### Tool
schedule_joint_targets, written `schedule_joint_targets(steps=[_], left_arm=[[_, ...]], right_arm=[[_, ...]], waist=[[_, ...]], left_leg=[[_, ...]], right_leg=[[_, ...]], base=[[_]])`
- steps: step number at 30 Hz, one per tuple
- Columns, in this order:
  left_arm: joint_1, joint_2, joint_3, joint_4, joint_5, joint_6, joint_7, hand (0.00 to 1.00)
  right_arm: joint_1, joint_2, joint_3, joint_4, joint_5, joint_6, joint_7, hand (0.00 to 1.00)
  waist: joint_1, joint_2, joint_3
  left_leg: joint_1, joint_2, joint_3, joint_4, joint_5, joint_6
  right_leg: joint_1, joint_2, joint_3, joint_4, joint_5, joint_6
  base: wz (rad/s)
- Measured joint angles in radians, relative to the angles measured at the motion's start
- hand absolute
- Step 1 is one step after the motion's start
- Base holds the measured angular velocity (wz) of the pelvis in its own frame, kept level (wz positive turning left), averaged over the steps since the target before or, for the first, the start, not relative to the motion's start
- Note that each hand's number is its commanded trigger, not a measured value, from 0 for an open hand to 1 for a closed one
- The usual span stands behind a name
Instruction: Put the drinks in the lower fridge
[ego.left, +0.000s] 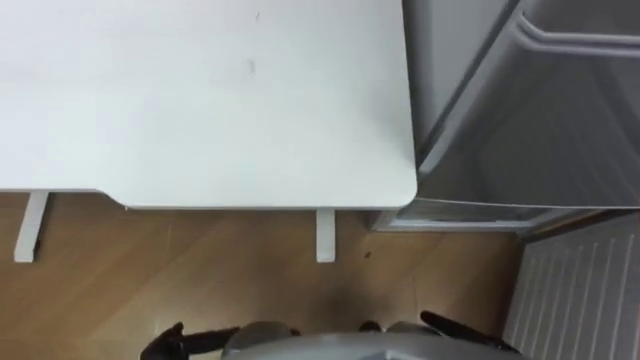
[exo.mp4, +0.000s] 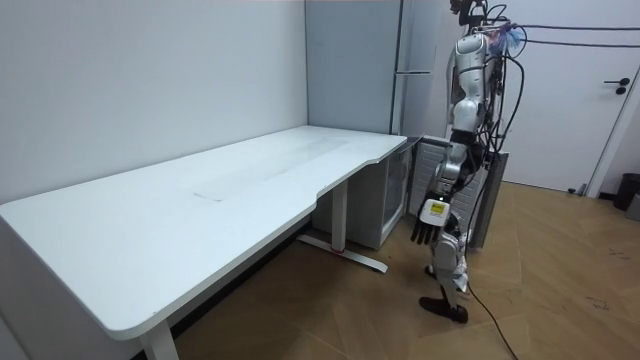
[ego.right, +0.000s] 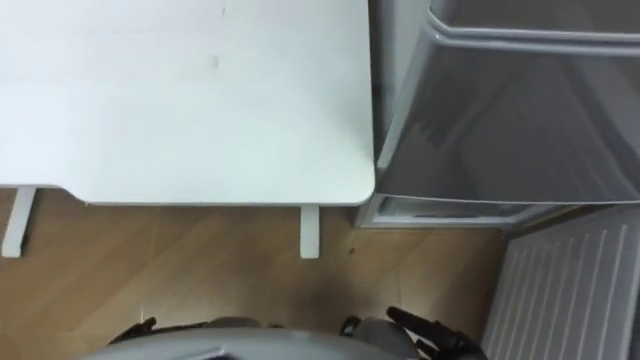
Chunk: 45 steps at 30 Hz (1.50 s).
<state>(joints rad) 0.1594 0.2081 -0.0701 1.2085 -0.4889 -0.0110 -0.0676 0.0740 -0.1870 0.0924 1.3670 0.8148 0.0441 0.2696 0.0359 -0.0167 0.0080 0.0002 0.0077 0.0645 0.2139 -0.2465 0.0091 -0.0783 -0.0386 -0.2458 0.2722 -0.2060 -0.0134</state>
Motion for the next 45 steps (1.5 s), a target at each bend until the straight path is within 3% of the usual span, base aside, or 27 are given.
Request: schedule_joint_targets(steps=[4,9,13,16,21,24,27,33,42,45], left_arm=[[0.003,-0.005,0.066,0.007,0.036,0.001,0.016,0.00],[0.008,-0.007,0.087,-0.001,0.054,0.018,0.040,0.00],[0.003,-0.007,0.089,-0.001,0.092,0.018,0.056,0.00],[0.009,-0.008,0.139,0.000,0.172,0.023,0.055,0.00],[0.036,0.006,0.212,-0.018,0.262,0.029,0.054,0.00],[0.029,0.019,0.226,-0.016,0.288,0.031,0.056,0.00],[0.034,0.013,0.234,-0.037,0.288,0.035,0.056,0.00],[0.027,0.015,0.233,-0.038,0.293,0.046,0.056,0.00],[0.043,0.011,0.267,-0.070,0.354,0.056,0.059,0.00],[0.054,0.015,0.276,-0.082,0.353,0.068,0.060,0.00]], right_arm=[[0.011,0.001,-0.029,-0.047,-0.116,0.001,-0.032,0.00],[0.026,0.001,-0.042,-0.097,-0.243,0.000,-0.087,0.00],[0.020,0.000,-0.074,-0.117,-0.326,0.001,-0.124,0.00],[0.032,0.000,-0.121,-0.184,-0.364,0.003,-0.162,0.00],[0.057,-0.013,-0.262,-0.493,-0.442,0.018,-0.244,0.00],[0.057,-0.036,-0.290,-0.650,-0.537,0.013,-0.292,0.00],[0.064,-0.065,-0.315,-0.860,-0.636,0.005,-0.359,0.00],[0.064,-0.098,-0.370,-1.068,-0.833,-0.003,-0.497,0.00],[0.089,-0.100,-0.513,-1.120,-0.856,-0.022,-0.657,0.00],[0.113,-0.099,-0.534,-1.049,-0.786,-0.021,-0.688,0.00]], waist=[[-0.006,-0.011,0.0032],[-0.010,-0.015,0.0042],[-0.006,-0.021,0.0004],[-0.010,-0.027,-0.0020],[-0.066,-0.051,-0.0082],[-0.086,-0.071,-0.0102],[-0.089,-0.070,-0.0063],[-0.122,-0.074,-0.0089],[-0.147,-0.067,-0.0156],[-0.158,-0.063,-0.0130]], left_leg=[[0.029,0.002,0.020,-0.015,0.000,0.000],[0.044,0.008,0.040,-0.015,0.000,0.000],[0.048,0.012,0.072,-0.017,-0.001,0.001],[0.058,0.013,0.084,-0.018,-0.001,0.001],[0.069,0.016,0.096,-0.019,-0.003,0.005],[0.077,0.016,0.105,-0.017,-0.003,0.006],[0.076,0.017,0.136,-0.024,-0.006,0.011],[0.079,0.021,0.153,-0.028,-0.009,0.016],[0.084,0.021,0.179,-0.040,-0.009,0.016],[0.097,0.023,0.177,-0.052,-0.009,0.016]], right_leg=[[0.014,0.004,0.027,0.000,0.001,0.001],[0.025,0.010,0.054,-0.023,0.021,0.002],[0.022,0.018,0.078,-0.030,0.033,0.001],[0.023,0.023,0.098,-0.031,0.036,0.000],[0.026,0.027,0.110,-0.026,0.043,-0.003],[0.025,0.027,0.115,-0.023,0.045,-0.003],[0.009,0.030,0.140,-0.014,0.049,0.000],[0.003,0.033,0.164,-0.014,0.055,0.008],[-0.003,0.042,0.189,-0.016,0.057,0.011],[0.008,0.043,0.188,-0.022,0.057,0.011]], base=[[-0.26],[-0.15],[-0.16],[-0.18],[-0.08],[-0.07],[-0.30],[-0.11],[-0.08],[0.03]])
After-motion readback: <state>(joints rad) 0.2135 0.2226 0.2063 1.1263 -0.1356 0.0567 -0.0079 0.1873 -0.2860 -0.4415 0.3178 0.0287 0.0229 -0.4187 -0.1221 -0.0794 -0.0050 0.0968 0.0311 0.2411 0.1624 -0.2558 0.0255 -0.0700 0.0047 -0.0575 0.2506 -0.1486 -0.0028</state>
